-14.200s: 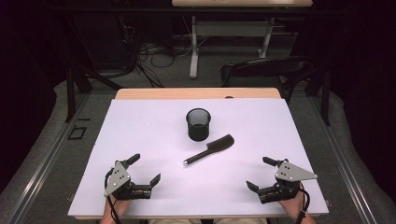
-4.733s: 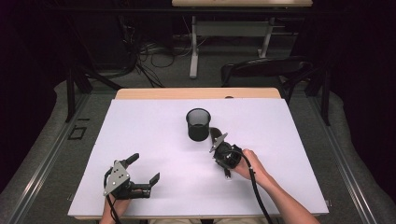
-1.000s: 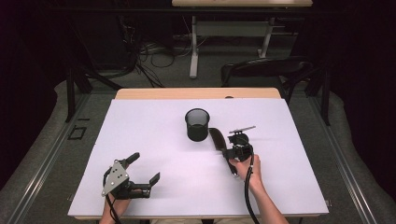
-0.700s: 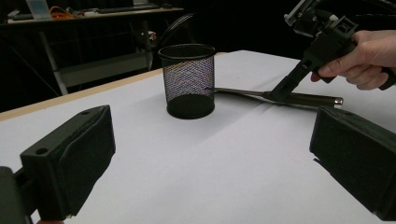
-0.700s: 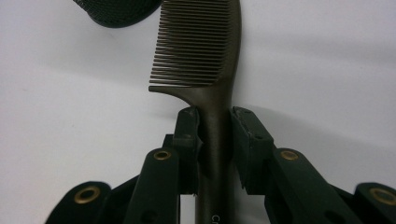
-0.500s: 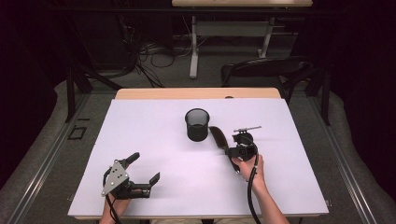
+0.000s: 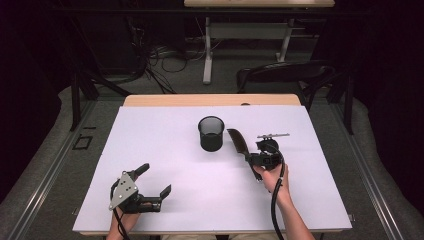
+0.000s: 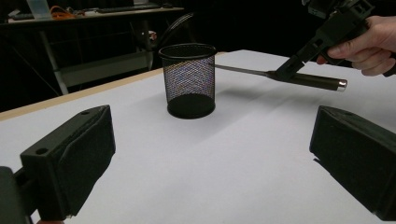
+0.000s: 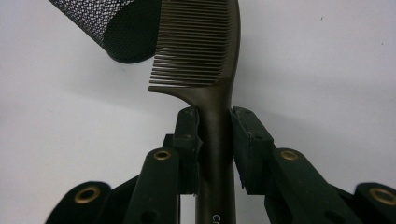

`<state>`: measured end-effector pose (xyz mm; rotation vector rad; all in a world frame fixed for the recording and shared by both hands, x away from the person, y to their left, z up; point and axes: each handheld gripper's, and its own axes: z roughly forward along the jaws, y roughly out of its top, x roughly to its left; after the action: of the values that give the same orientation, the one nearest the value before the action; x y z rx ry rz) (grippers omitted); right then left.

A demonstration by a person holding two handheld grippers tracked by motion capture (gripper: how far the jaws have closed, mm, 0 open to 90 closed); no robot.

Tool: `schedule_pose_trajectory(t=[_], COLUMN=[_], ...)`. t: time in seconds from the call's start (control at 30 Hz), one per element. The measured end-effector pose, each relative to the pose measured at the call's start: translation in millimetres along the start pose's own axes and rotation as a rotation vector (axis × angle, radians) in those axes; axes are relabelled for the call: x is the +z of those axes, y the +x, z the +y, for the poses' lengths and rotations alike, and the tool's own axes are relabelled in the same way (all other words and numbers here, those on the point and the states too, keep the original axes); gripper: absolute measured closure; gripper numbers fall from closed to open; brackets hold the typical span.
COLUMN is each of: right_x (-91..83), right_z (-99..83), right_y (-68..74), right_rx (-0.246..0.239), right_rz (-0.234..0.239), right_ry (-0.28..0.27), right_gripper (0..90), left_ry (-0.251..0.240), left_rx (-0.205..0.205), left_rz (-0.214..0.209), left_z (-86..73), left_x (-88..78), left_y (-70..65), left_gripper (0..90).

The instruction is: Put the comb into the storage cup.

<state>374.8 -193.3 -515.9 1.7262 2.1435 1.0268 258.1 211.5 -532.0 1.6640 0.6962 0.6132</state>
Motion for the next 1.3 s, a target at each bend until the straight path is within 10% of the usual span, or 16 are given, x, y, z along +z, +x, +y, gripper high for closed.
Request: schedule_pose_trajectory(t=[1.3], right_x=[-28.6], right_z=[14.8], right_y=[5.6], right_rx=[-0.105], right_rz=[0.068], right_ry=[-0.198], right_gripper=[72.9], left_ry=[0.005], left_rx=[0.002], left_rz=[0.002], left_z=[-0.2], left_x=[0.0], left_y=[0.0], left_gripper=[0.3])
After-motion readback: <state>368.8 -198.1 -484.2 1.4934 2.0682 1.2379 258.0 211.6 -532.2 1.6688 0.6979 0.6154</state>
